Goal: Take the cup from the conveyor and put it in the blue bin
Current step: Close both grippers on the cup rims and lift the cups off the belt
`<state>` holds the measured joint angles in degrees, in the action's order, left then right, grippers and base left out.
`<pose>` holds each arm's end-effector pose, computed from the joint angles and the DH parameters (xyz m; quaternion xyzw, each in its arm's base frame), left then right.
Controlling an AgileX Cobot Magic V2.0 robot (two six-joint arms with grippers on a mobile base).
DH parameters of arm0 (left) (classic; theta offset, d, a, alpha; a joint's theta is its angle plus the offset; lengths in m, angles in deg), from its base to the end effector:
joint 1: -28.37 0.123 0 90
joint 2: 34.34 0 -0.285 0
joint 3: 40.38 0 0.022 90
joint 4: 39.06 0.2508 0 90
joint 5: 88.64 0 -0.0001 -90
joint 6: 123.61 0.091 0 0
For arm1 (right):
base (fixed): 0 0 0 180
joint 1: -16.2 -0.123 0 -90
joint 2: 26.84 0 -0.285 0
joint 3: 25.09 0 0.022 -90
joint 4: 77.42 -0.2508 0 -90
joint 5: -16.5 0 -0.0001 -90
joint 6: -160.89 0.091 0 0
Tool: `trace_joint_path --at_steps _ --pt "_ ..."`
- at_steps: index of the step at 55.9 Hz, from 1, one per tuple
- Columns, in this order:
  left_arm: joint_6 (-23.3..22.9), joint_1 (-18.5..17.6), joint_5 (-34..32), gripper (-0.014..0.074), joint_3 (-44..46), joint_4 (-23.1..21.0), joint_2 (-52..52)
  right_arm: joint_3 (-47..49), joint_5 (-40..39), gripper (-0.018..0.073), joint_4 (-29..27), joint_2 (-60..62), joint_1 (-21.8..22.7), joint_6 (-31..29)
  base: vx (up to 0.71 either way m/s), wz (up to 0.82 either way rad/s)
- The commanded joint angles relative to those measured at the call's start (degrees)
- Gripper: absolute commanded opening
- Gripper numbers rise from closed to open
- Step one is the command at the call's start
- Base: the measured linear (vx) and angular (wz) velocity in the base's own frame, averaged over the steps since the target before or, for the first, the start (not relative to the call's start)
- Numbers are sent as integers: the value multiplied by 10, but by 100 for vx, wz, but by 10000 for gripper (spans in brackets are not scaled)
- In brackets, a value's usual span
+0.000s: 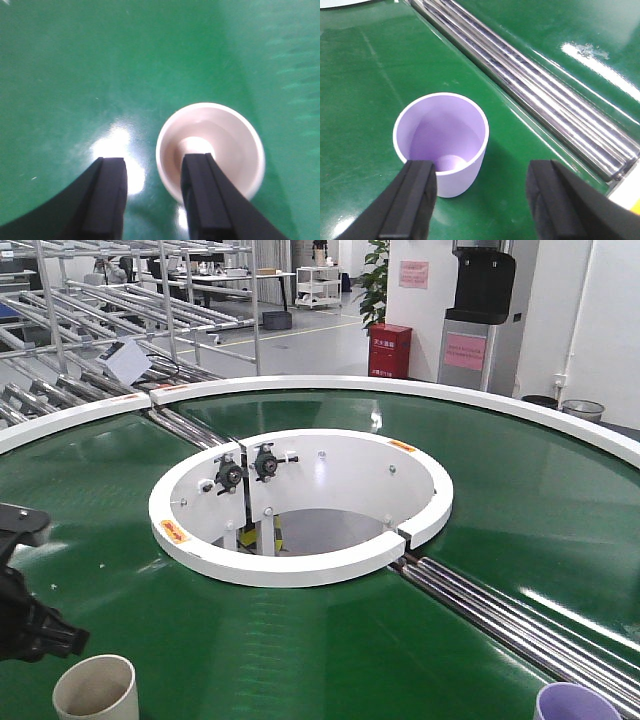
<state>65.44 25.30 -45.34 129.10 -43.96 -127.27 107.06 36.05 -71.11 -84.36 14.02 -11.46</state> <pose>0.3127 -0.0221 0.2948 0.0798 0.9542 -0.0220 0.2874 0.1692 0.0031 0.2662 0.0048 0.8861 -0.0006 0.4634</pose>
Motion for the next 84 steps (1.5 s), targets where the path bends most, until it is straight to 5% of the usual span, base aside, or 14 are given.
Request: trace_joint_path --at_steps 1,22,33,41,62,84 --pt "5 -3 -27 407 30 -18 -24 20 -41 466 8 3 1 0 0 0" --pt "4 -3 -33 407 31 -23 -112 20 -42 466 3 1 1 2 0 0" --pt "4 -3 -40 385 31 -23 -113 82 128 461 2 -43 2 83 0 0" --pt "4 -3 -44 302 31 -23 -113 179 258 461 34 -119 2 102 0 0" --pt "3 -3 -36 -11 31 -24 -112 383 367 461 37 -312 2 44 0 0" --pt "3 -4 -42 -9 31 -32 -111 400 333 461 24 -424 2 27 0 0"
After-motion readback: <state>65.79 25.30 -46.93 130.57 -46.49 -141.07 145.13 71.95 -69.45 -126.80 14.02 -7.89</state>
